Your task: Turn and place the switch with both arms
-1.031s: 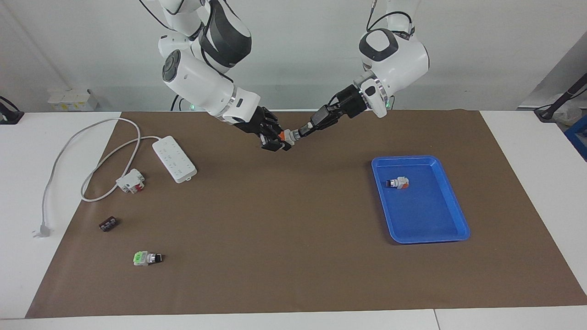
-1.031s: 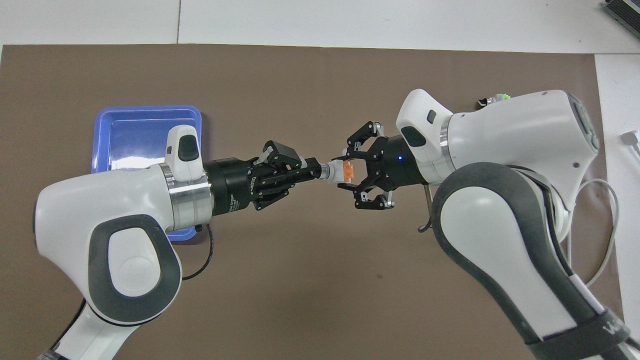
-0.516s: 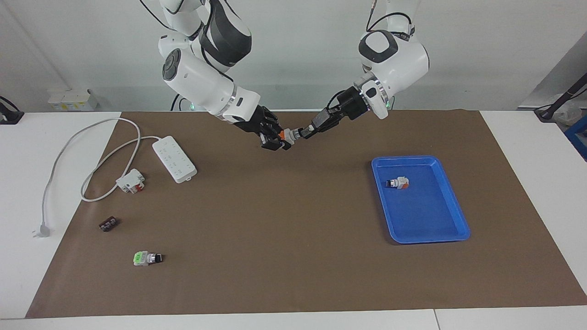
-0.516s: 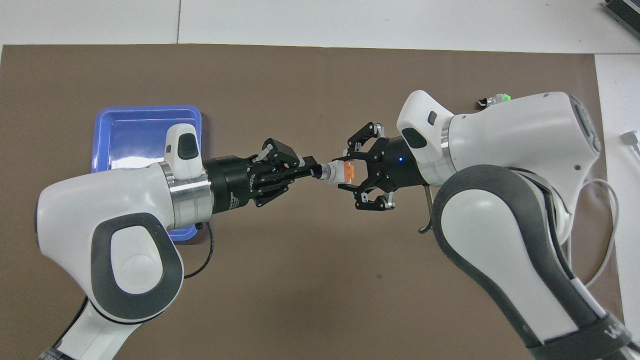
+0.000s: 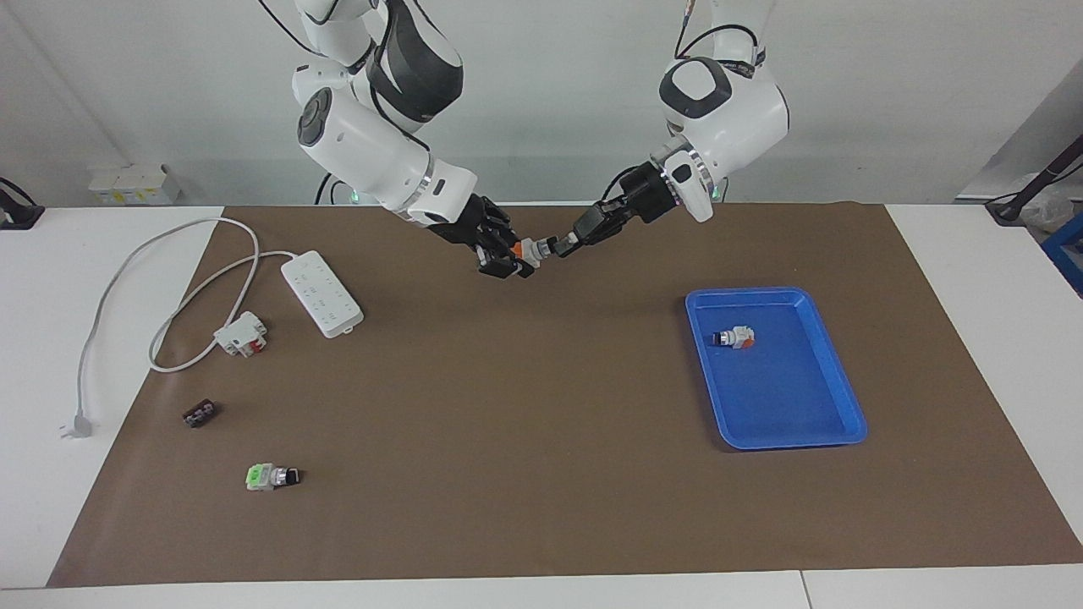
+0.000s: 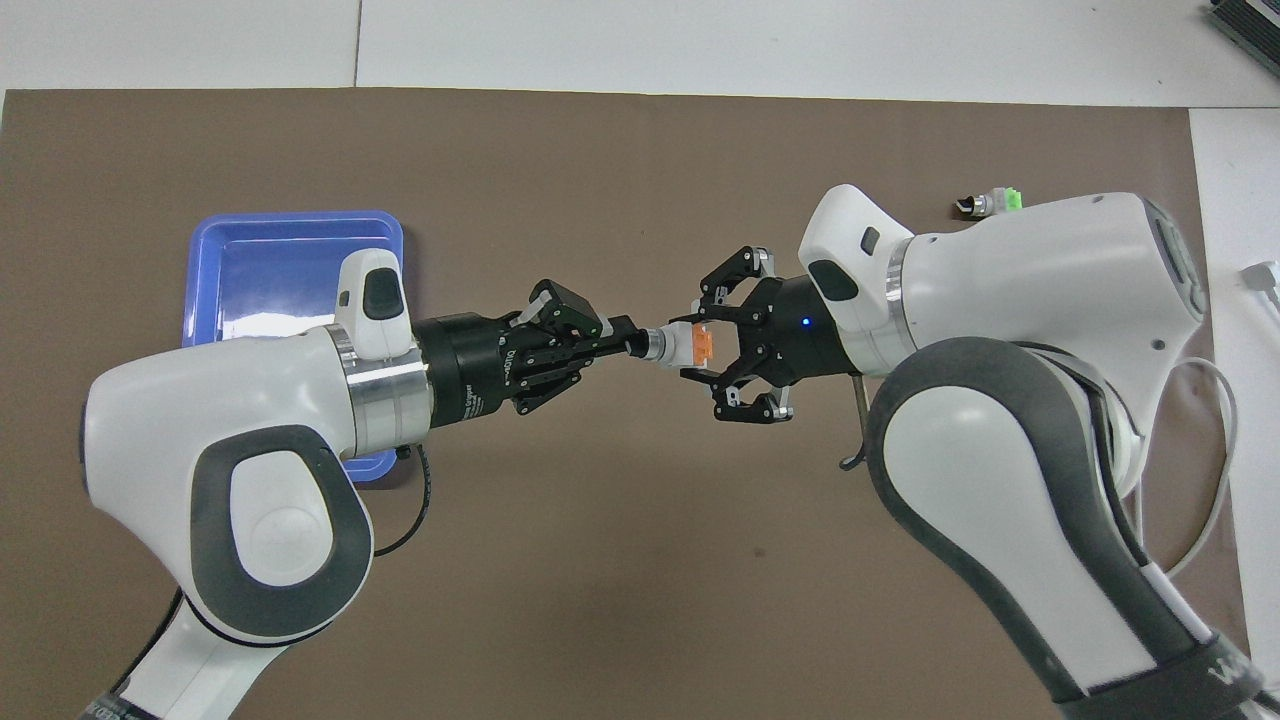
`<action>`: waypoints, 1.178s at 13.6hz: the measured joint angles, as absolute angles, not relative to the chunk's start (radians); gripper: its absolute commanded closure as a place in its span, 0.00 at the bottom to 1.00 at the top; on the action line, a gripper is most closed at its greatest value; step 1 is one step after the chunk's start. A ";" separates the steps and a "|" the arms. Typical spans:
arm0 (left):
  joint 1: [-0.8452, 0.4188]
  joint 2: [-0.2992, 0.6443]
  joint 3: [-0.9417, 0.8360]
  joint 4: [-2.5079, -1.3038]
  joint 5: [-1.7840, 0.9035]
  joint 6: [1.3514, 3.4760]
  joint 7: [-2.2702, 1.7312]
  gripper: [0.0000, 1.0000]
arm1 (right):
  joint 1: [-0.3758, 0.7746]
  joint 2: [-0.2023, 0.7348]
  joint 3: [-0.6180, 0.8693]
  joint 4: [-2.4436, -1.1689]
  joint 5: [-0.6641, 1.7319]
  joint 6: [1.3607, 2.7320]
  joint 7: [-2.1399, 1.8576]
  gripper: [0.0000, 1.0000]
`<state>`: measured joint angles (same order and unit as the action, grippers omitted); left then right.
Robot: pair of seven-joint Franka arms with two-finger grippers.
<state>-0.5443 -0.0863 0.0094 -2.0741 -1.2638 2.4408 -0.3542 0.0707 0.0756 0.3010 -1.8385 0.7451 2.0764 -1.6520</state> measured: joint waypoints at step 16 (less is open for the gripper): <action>-0.547 -0.080 0.005 -2.075 -1.259 2.450 -1.181 1.00 | 0.070 0.070 0.296 -1.845 0.745 2.102 -1.652 1.00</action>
<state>-0.5474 -0.0804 0.0050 -2.0747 -1.2588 2.4502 -1.1807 0.0697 0.0701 0.2958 -1.8450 0.7452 2.1023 -1.6520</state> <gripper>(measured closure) 0.907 0.559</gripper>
